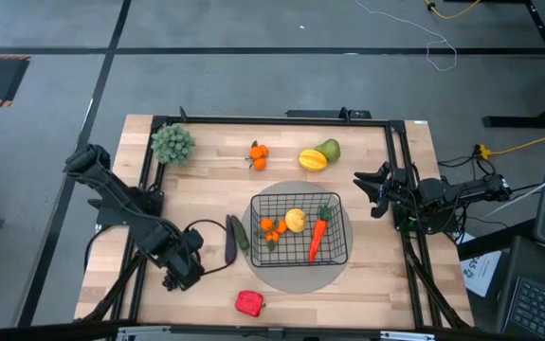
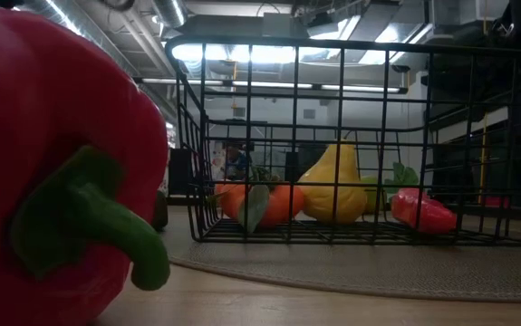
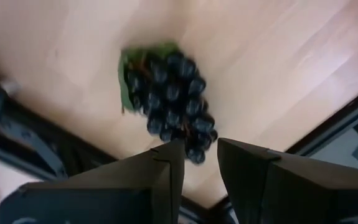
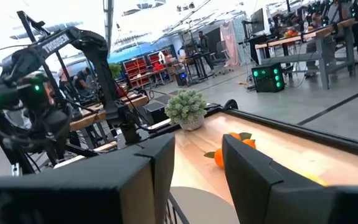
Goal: Build produce basket
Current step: Put the black grapes into the black wire basket, then prepare the red bell pepper
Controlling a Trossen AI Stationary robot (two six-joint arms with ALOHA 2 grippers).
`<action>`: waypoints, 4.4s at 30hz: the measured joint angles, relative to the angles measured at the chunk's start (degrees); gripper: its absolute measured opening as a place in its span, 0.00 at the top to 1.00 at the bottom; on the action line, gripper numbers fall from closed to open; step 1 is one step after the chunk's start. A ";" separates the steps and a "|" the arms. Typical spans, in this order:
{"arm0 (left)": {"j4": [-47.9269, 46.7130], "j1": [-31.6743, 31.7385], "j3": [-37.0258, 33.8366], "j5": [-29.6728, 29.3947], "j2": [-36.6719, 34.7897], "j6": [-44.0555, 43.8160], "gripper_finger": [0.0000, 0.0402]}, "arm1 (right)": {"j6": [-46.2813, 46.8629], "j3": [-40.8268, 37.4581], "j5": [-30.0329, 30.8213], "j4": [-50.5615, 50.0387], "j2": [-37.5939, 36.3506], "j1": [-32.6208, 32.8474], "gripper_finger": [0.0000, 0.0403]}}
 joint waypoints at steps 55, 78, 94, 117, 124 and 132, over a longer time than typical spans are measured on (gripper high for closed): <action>12.61 -0.92 -15.01 4.42 9.51 -11.85 0.97 | 8.59 -0.02 -5.16 -1.47 0.00 0.00 0.67; -26.40 -0.87 20.08 -25.89 9.56 -8.22 1.00 | 8.69 0.00 -5.18 -1.44 0.01 0.00 0.67; -25.32 3.53 38.26 -50.06 9.43 19.67 1.00 | 8.53 0.00 -5.18 -1.47 0.00 0.00 0.67; 16.35 18.95 38.83 -44.49 15.44 70.95 0.93 | 8.59 0.00 -5.17 -1.90 0.02 0.00 0.67; 16.82 18.68 38.79 -42.74 18.05 76.53 0.80 | 8.70 0.00 -5.16 -3.35 0.26 -0.01 0.67; 16.24 18.58 38.80 -43.19 18.28 76.48 0.77 | 10.13 0.00 -5.17 -4.58 0.33 0.00 0.67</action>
